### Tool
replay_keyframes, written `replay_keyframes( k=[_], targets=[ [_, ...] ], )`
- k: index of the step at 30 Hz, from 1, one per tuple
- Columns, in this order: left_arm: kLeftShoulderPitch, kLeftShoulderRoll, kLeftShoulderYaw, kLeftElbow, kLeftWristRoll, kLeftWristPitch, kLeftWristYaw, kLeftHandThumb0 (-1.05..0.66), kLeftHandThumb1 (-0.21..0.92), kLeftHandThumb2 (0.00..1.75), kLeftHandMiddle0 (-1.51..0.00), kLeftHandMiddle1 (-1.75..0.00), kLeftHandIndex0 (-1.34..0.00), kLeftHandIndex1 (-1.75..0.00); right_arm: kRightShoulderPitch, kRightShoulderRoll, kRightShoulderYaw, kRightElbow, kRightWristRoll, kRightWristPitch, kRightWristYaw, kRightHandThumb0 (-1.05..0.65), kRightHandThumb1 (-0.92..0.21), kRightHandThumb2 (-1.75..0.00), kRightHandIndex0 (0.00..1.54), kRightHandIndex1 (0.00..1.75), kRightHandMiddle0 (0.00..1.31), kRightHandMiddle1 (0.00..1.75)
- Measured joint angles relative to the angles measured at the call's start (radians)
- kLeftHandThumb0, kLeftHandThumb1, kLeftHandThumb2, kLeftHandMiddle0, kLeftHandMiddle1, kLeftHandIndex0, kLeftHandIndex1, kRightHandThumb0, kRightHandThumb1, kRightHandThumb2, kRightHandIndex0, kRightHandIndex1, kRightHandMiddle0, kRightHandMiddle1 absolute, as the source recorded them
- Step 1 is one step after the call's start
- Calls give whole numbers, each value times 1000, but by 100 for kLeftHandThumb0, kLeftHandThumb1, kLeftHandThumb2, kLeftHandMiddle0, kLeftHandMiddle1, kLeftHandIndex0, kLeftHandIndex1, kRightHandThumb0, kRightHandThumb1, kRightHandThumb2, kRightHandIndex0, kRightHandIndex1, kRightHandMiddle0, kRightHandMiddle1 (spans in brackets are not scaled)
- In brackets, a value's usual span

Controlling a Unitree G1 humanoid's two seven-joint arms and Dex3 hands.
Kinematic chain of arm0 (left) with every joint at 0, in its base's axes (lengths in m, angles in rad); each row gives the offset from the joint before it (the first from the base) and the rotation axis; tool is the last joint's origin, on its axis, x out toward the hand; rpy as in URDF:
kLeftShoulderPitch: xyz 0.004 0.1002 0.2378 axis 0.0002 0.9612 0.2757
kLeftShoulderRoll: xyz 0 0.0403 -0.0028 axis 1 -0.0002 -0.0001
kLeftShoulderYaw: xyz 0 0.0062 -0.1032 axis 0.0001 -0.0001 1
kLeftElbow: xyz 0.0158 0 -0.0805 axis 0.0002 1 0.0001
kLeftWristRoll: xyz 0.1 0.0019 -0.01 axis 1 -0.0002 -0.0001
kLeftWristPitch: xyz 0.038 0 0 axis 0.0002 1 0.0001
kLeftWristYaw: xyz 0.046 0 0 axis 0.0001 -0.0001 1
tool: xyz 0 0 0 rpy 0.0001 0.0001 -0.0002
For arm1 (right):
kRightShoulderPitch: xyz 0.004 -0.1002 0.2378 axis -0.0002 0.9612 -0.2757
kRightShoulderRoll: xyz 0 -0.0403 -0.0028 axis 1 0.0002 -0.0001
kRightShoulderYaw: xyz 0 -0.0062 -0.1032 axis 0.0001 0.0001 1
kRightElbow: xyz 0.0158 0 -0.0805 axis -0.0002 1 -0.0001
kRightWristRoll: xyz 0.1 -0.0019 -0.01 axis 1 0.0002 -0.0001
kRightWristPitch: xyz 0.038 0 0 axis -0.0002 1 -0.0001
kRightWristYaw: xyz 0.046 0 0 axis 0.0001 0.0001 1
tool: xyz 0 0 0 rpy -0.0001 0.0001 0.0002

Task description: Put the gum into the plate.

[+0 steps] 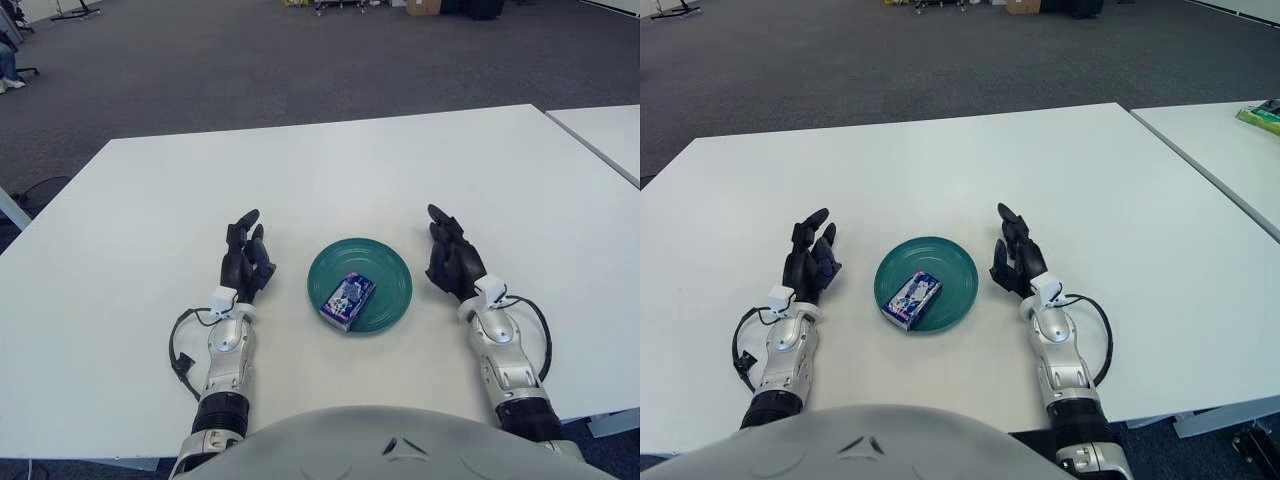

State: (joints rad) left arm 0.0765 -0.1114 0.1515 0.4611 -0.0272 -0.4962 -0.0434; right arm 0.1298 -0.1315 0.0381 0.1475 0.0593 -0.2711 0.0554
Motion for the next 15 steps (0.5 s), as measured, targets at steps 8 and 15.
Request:
replay_keyframes(
  k=[8,15],
  targets=[
    [35,-5,-16,-55,5,4,5,-77,92,91,-25,0,0,-57,53,33,-6,-42,1,-2,-8,-84,-92,-104,10,1,0,33],
    [108,-7,-48,-139,10,7,11,-77,92,93,-23,0,0,-55,92,60,-5,-74,1,-2,-8,-82,-92,-102,11,1,0,31]
  ],
)
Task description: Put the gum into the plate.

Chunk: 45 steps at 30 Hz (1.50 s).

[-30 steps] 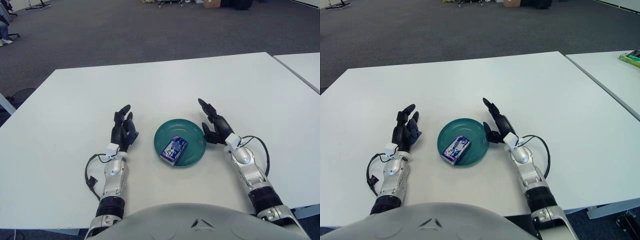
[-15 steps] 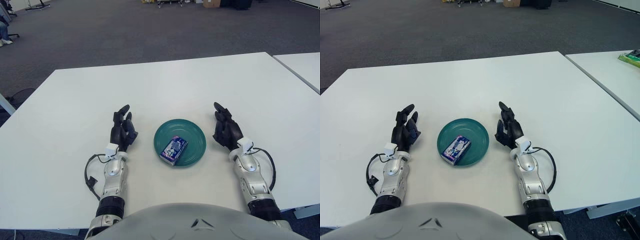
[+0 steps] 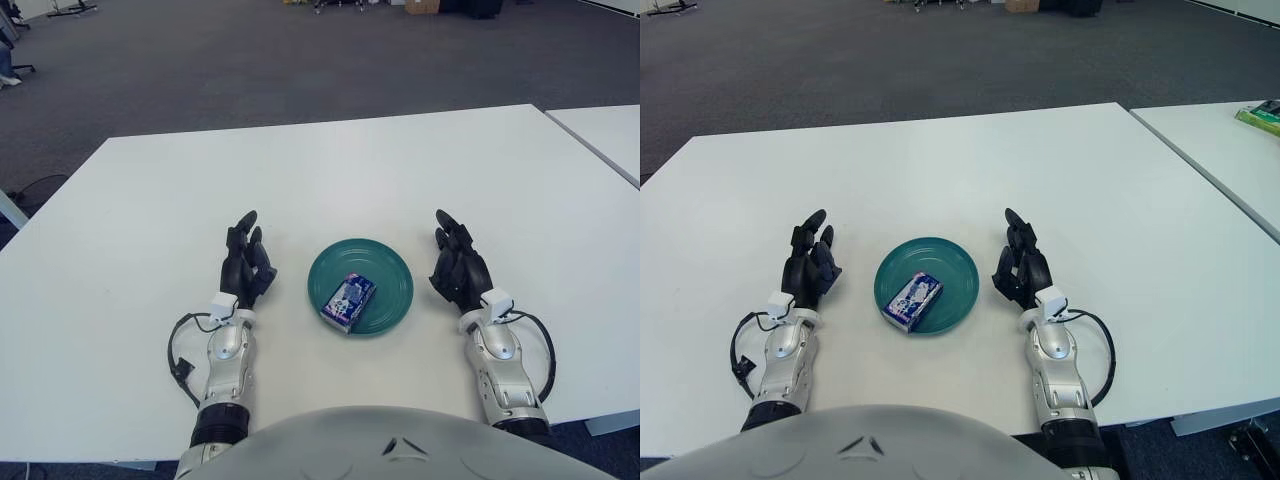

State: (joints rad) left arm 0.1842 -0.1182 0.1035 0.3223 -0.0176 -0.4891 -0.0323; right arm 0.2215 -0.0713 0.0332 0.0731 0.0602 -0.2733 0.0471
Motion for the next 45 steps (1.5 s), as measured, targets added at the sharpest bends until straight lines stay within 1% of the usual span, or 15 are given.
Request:
replay_keyframes(
  k=[8,13,19,32,45],
  targets=[
    [79,2,-31,-72,-10,1,14,-78,92,92,-24,-1,0,-61,32,34,7,-3,-2,3,-11,-79,-92,-100,11,0,0,26],
    [116,-1,-44,-102,-14,2,13,-79,92,91,-25,-1,0,-57,37,51,10,4,-10,4,-23,-79,-92,-99,8,0,0,19],
    [155,-3,-62,-133,-15,6,12,-81,92,91,-24,0,0,-52,33,55,10,11,-18,4,-31,-80,-92,-98,4,0,0,13],
    [202,-4,-85,-170,-13,23,13,-82,92,93,-23,0,0,-50,29,57,9,17,-26,16,-28,-81,-92,-98,3,0,0,8],
    [220,-7,-94,-185,-13,38,16,-83,92,94,-24,0,0,-54,25,70,8,21,-25,18,-28,-80,-92,-98,5,1,0,14]
  ],
)
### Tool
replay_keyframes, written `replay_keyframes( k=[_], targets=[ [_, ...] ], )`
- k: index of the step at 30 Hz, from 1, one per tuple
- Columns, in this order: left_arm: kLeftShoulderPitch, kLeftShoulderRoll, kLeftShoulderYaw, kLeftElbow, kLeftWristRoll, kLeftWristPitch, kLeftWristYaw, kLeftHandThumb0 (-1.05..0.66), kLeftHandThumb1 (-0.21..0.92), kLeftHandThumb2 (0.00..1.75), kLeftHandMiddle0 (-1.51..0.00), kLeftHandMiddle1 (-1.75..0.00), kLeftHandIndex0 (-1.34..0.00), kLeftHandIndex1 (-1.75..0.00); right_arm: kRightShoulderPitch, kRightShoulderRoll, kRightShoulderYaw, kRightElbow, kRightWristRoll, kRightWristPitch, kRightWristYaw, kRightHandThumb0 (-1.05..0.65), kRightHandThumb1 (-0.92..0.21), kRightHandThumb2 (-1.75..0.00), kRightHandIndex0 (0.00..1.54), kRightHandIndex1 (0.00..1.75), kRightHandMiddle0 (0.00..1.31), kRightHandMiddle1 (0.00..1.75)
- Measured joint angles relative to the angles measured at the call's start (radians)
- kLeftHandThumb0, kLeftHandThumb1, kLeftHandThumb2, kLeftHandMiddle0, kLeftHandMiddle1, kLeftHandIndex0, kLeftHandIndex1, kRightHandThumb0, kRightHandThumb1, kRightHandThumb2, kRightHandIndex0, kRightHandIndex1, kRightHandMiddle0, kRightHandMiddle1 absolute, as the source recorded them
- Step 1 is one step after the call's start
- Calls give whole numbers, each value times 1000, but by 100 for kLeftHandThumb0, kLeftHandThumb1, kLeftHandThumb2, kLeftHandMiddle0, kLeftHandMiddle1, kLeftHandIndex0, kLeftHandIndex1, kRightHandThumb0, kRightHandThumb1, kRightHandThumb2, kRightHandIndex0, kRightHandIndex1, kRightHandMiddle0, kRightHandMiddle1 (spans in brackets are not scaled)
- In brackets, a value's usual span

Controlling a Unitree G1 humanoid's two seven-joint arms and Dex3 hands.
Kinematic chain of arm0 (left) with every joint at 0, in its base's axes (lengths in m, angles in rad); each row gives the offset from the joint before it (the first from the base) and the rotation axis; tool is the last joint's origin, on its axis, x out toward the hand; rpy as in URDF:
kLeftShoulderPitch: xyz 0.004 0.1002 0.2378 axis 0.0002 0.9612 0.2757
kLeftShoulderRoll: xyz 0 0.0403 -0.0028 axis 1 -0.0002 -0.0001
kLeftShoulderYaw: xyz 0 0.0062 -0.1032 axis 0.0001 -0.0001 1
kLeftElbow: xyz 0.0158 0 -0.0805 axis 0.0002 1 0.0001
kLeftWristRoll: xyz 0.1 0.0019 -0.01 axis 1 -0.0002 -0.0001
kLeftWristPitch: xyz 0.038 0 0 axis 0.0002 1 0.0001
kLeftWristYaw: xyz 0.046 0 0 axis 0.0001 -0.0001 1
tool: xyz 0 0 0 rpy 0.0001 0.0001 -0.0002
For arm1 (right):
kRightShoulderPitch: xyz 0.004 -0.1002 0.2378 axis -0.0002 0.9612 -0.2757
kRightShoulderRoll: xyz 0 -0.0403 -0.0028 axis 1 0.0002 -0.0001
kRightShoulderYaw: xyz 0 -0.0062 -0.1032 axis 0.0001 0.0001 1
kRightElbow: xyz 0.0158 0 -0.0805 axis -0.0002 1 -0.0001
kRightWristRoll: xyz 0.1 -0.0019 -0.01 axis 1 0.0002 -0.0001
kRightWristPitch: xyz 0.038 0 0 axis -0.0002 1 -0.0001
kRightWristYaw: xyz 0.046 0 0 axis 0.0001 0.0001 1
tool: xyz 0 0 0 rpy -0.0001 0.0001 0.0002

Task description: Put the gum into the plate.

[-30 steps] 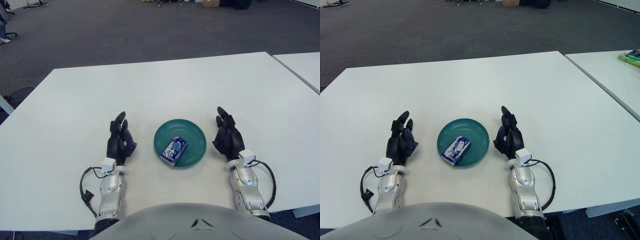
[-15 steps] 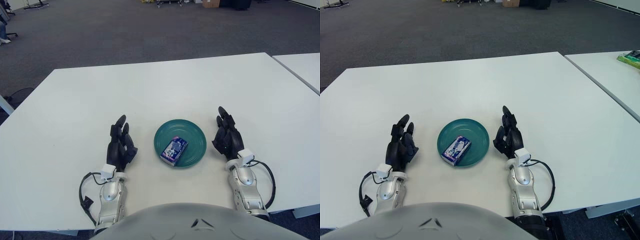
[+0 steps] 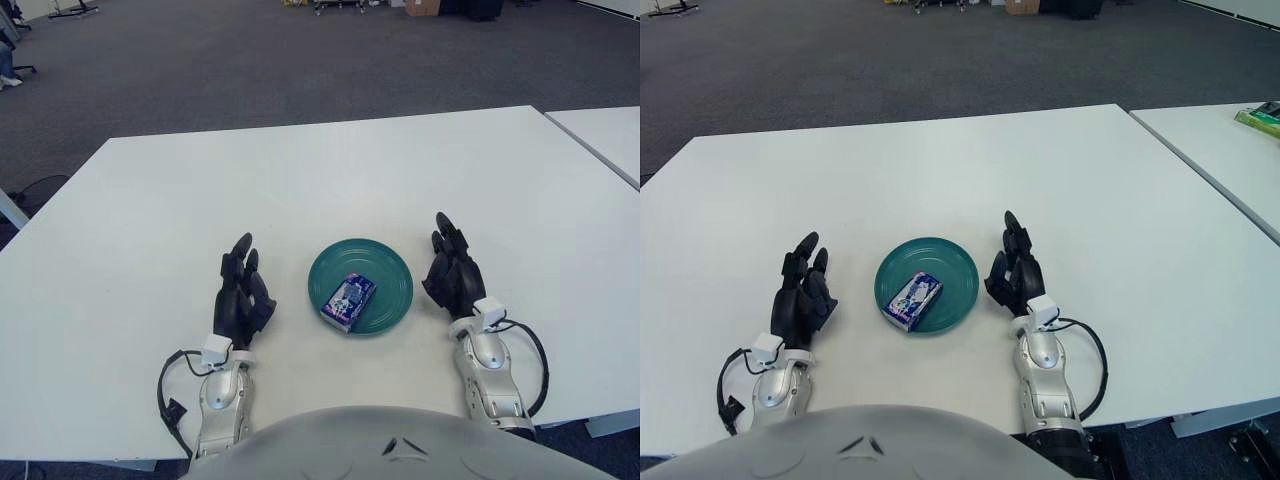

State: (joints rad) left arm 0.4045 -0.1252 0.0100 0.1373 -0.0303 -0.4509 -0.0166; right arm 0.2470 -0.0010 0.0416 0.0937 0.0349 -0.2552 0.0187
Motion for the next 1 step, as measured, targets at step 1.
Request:
replay_keyframes(
  k=[1],
  targets=[
    [0,0,0,0,0,0,0,-83,92,94,-24,0,0,-54,0,0,0,0,0,0,0,-80,-92,-98,5,1,0,14]
  ],
)
